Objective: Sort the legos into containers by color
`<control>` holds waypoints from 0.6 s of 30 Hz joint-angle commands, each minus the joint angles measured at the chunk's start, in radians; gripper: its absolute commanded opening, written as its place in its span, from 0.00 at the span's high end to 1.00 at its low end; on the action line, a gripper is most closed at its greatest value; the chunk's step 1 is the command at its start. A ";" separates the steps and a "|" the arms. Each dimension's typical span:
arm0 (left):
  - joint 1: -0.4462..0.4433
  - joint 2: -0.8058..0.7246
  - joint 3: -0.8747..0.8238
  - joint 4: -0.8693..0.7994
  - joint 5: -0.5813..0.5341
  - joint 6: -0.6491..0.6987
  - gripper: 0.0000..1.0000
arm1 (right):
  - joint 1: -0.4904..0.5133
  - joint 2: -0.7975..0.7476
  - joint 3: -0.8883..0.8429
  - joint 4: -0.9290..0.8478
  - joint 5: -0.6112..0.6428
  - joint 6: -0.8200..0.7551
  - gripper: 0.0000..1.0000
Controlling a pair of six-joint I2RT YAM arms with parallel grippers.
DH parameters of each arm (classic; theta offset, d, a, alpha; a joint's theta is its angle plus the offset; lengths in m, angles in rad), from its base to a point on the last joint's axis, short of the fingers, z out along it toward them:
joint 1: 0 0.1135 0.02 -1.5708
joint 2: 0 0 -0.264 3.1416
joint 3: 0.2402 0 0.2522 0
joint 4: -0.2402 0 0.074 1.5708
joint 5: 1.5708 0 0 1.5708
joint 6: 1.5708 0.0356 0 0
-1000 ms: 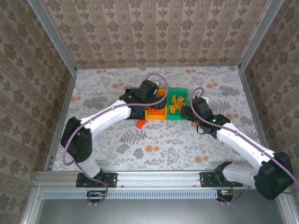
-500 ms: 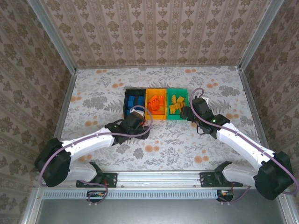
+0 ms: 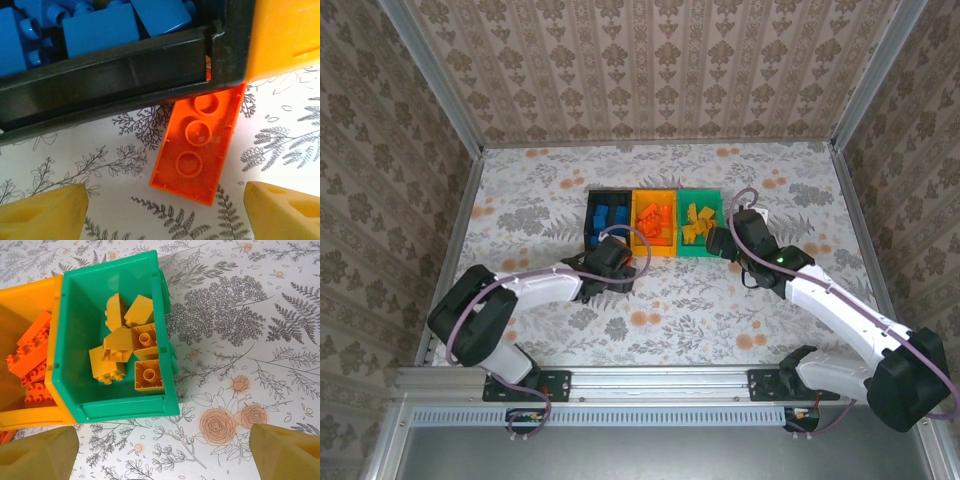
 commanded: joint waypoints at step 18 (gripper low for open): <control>-0.059 0.159 0.101 0.010 -0.150 0.066 0.50 | -0.011 -0.072 -0.012 -0.028 0.029 0.008 0.10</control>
